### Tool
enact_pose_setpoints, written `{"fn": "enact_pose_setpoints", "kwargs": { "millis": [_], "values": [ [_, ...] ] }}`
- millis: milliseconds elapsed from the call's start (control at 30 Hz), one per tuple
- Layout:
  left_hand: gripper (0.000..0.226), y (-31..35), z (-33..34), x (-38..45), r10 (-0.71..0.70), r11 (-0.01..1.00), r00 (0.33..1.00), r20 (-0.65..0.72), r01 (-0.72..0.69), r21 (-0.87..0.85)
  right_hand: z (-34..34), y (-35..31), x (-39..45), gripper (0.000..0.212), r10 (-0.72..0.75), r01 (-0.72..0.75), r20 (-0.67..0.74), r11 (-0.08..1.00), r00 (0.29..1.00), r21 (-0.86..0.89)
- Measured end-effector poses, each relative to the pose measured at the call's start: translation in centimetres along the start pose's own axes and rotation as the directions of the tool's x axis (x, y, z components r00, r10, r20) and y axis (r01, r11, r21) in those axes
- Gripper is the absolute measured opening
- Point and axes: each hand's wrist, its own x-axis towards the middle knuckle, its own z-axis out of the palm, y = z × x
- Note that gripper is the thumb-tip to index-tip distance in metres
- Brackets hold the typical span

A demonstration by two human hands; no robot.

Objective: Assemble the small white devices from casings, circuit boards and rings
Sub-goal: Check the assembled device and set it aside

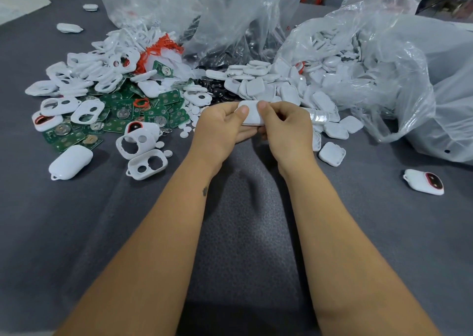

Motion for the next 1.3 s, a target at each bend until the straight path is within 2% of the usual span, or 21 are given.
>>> {"fn": "enact_pose_setpoints", "kwargs": {
  "millis": [267,400,533,800,967,1200,1300],
  "values": [
    [0.01,-0.1,0.1,-0.2,0.066,0.992,0.998,-0.009,-0.065,0.111,-0.3,0.2,0.1,0.019,-0.007,0.008,-0.01,0.996,1.0,0.084],
    [0.009,-0.1,-0.1,-0.1,0.071,0.995,0.996,-0.045,-0.067,0.077,-0.7,0.2,0.2,0.03,0.059,-0.091,0.152,0.972,0.987,0.215],
    [0.013,-0.1,-0.3,0.0,0.071,0.994,0.997,-0.033,-0.068,0.088,-1.1,0.2,0.2,0.019,0.021,-0.085,0.296,0.975,0.955,0.207],
    [0.015,-0.2,-0.3,-0.2,0.108,0.99,0.994,-0.001,-0.108,0.09,-0.6,0.1,-0.2,0.021,-0.009,-0.036,0.21,0.978,0.978,0.208],
    [0.014,0.1,0.0,-0.3,0.109,0.993,0.994,-0.005,-0.109,0.05,-0.5,-0.2,-0.1,0.026,0.048,-0.137,0.251,0.926,0.967,0.351],
    [0.018,0.1,0.3,-0.4,0.146,0.984,0.986,-0.078,-0.137,0.117,-0.6,0.0,-0.3,0.026,-0.011,-0.041,0.159,0.947,0.987,0.32],
    [0.013,0.1,0.1,-0.4,0.174,0.978,0.978,-0.112,-0.158,0.139,-0.4,-0.3,-0.5,0.024,-0.014,-0.047,0.191,0.95,0.981,0.31]
  ]
}}
